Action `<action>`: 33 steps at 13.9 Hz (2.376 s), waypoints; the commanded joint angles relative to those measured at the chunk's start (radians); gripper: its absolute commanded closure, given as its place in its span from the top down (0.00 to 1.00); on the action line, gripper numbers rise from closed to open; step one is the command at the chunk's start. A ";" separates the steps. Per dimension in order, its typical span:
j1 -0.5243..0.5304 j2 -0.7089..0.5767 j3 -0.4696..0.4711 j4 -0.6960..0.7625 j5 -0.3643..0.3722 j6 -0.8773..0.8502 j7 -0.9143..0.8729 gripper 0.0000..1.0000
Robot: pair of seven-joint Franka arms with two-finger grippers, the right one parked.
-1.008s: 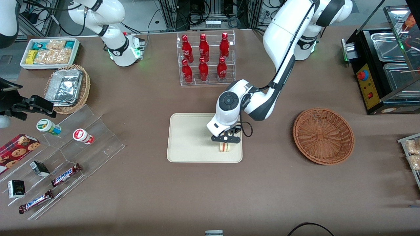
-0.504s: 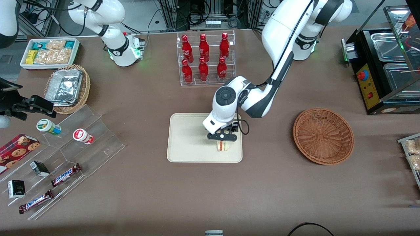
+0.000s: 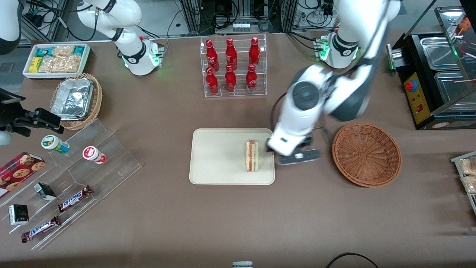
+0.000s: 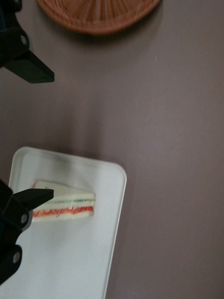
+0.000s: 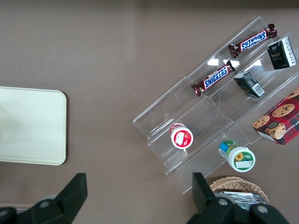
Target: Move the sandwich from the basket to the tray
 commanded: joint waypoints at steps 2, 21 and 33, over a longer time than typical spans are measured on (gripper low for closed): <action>0.115 -0.099 -0.012 -0.044 0.000 -0.099 0.019 1.00; 0.453 -0.392 -0.021 -0.010 -0.083 -0.455 0.582 1.00; 0.461 -0.422 -0.041 -0.038 -0.054 -0.472 0.581 1.00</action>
